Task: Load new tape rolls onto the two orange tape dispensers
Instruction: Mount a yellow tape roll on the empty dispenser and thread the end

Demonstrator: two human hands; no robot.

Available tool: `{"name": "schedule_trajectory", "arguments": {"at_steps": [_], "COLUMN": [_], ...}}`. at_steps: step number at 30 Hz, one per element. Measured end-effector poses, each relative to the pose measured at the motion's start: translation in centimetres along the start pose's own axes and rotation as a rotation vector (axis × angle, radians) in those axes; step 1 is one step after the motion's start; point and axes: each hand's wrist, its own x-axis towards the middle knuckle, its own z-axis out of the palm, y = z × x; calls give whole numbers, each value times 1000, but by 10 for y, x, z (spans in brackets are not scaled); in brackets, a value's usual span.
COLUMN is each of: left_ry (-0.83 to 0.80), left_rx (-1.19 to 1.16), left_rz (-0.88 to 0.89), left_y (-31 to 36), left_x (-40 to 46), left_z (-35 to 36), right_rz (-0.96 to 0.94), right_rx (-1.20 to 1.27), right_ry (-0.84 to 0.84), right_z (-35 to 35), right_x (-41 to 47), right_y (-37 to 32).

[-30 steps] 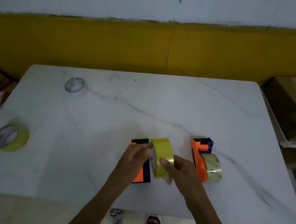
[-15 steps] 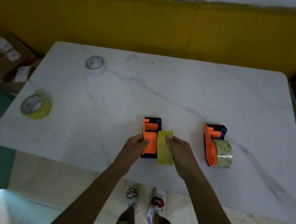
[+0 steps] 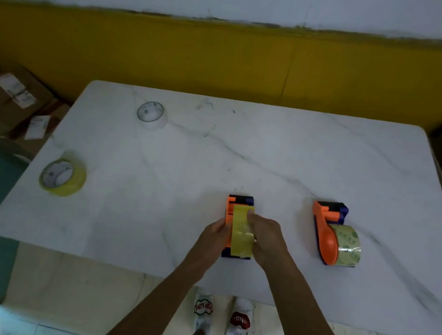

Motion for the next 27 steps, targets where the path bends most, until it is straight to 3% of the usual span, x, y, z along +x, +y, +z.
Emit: {"name": "schedule_trajectory", "arguments": {"at_steps": [9, 10, 12, 13, 15, 16, 18, 21, 27], "left_ry": [-155, -159, -144, -138, -134, -144, -176, -203, -197], "left_rx": [-127, -141, -150, -142, -96, -68, -12, -16, 82], "left_rz": [56, 52, 15, 8, -7, -11, -11, -6, -5], "left_y": [-1, -2, 2, 5, 9, 10, 9, 7, 9], "left_x": [-3, -1, 5, 7, 9, 10, 10, 9, 8], "left_z": [-8, -10, -15, -18, -23, -26, -29, -32, -36], "right_rz": [-27, -70, -104, -164, -347, -456, -652, -761, -749], "right_rx": [56, 109, 168, 53, -351, -498, -562, -526, -195], "right_ry": [190, 177, -37, -147, -201, -120, 10, -17, -25], "right_z": [35, 31, 19, 12, 0, -3, -4, 1, 19], "right_x": [2, 2, -3, -5, 3, 7, 8, -2, -18], "right_y": [-10, -11, -9, -5, 10, 14, 12, -5, -56]}}
